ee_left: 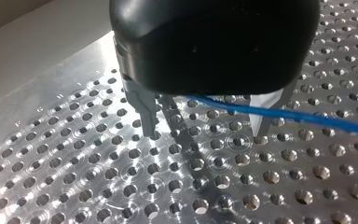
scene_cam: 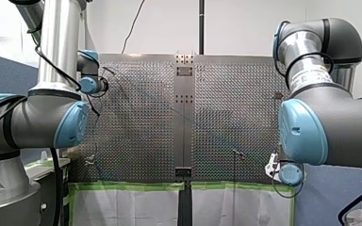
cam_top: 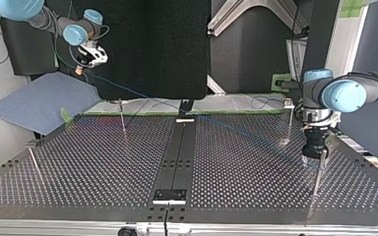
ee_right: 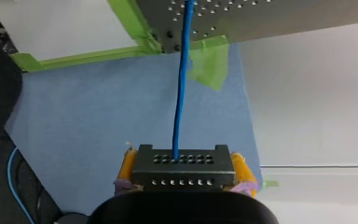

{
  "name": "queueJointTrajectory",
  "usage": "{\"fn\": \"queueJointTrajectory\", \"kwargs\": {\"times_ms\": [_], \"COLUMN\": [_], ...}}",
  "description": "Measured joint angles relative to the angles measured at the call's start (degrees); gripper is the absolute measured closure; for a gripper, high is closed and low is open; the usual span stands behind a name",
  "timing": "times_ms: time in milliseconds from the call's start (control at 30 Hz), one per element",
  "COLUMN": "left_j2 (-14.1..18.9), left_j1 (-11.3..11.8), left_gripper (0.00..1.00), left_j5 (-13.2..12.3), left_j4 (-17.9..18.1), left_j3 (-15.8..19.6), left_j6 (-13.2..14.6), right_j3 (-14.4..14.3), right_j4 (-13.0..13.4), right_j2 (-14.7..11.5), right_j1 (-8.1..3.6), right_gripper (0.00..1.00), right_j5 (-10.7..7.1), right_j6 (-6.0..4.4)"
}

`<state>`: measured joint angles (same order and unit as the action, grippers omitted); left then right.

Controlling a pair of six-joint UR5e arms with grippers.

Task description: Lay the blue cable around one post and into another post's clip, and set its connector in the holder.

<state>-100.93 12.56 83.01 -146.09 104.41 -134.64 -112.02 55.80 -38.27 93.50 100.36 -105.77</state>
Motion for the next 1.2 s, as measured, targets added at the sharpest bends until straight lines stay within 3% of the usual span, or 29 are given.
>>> {"fn": "queueJointTrajectory", "kwargs": {"times_ms": [300, 700, 800, 1033, 1200], "left_j2": [0.00, 0.00, 0.00, 0.00, 0.00], "left_j1": [-0.01, -0.01, -0.01, -0.01, -0.01], "left_gripper": [0.00, 0.00, 0.00, 0.00, 0.00], "left_j5": [0.00, -0.01, -0.01, 0.00, 0.00], "left_j4": [0.00, 0.00, 0.00, 0.00, 0.00], "left_j3": [0.00, 0.01, 0.02, 0.00, 0.00], "left_j6": [0.00, 0.00, 0.00, 0.00, 0.00], "right_j3": [2.09, 3.46, 3.71, 3.19, 1.04], "right_j4": [-2.96, -3.11, -3.16, -2.90, -1.01], "right_j2": [3.79, 8.43, 8.58, 6.58, 4.24], "right_j1": [0.28, 0.73, 0.64, 1.01, 0.89], "right_gripper": [1.00, 1.00, 1.00, 1.00, 1.00], "right_j5": [-0.82, -1.56, -1.42, -2.40, -3.98], "right_j6": [0.08, -0.18, -0.22, 1.12, -0.22]}}
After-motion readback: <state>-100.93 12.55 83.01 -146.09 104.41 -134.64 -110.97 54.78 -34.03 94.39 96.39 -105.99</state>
